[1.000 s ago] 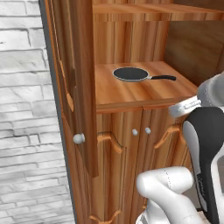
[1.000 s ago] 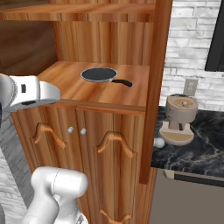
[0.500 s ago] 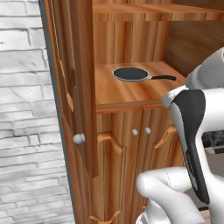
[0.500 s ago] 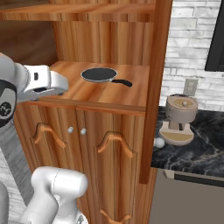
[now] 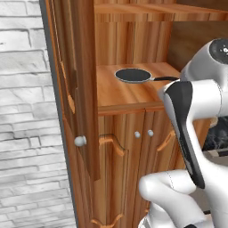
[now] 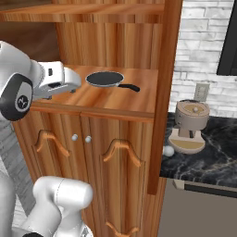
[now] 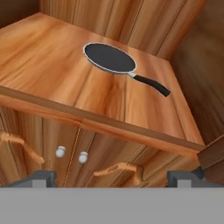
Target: Retrieve the pan from the cabinet, then place the raw meat into the pan to avoid contamination.
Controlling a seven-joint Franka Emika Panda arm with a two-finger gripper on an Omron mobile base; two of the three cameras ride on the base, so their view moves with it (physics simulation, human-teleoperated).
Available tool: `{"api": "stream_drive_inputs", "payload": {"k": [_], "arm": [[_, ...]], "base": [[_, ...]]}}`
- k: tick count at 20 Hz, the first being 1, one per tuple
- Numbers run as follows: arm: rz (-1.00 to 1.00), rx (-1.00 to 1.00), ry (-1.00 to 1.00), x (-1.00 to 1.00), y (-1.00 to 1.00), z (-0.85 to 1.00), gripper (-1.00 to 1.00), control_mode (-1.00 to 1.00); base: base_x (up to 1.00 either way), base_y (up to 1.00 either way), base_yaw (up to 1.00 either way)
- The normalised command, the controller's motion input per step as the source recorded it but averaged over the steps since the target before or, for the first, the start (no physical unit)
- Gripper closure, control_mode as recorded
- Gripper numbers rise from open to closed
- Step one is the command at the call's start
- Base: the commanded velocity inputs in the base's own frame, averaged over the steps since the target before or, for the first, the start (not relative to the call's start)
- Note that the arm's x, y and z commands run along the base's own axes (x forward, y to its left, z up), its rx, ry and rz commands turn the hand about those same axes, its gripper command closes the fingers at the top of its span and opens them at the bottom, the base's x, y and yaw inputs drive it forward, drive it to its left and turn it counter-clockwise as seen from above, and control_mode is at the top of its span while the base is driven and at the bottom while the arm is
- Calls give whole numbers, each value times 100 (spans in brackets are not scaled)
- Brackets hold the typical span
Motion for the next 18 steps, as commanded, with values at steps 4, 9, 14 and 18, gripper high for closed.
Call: {"api": "stream_drive_inputs", "payload": {"k": [4, 9, 14, 18], "arm": [[0, 0, 0, 41, -17, 0, -100, -100], [0, 0, -1, 35, -26, 0, -100, -100], [2, 0, -2, 24, -30, 0, -100, -100], [5, 0, -1, 19, -25, -2, -100, -100]], "base": [[0, 0, 0], [0, 0, 0], [0, 0, 0], [0, 0, 0]]}}
